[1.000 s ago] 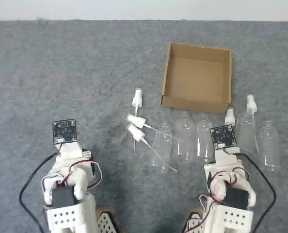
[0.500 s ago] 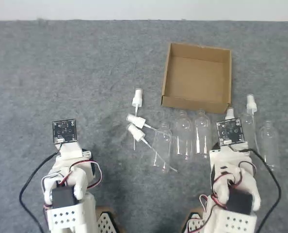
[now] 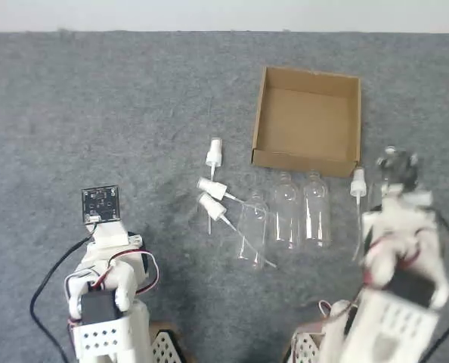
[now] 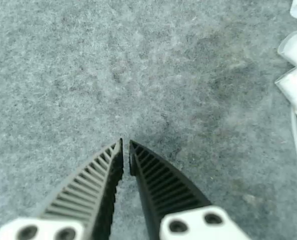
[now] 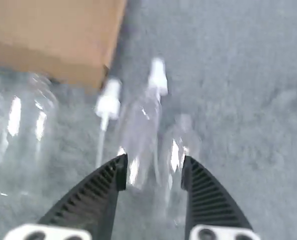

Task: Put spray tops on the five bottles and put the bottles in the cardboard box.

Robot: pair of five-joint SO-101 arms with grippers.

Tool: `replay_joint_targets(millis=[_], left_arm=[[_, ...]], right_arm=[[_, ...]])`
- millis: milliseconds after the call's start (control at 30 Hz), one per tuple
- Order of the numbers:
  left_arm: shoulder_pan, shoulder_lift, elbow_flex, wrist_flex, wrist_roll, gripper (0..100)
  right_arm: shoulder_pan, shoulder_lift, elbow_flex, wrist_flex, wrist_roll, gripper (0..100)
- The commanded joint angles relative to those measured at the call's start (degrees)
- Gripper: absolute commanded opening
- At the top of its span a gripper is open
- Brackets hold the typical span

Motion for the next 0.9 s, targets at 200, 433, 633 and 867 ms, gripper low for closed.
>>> replay_joint_targets(millis=[200, 433, 633, 867], left_arm=[[-0.26, -1.32, -1.19, 0.18, -0.35, 1], [-0.26, -1.32, -1.19, 0.18, -0.35, 1], [-0.18, -1.32, -1.19, 0.18, -0.35, 1], [0.09, -1.32, -1.19, 0.18, -0.35, 1]], right_arm=[[10.77, 42.33, -25.58, -1.45, 6.59, 24.7], [12.09, 59.82, -32.09, -4.09, 6.95, 24.7], [11.91, 66.77, -33.32, -8.57, 6.86, 24.7], [11.82, 71.87, -33.32, -14.55, 6.95, 24.5]])
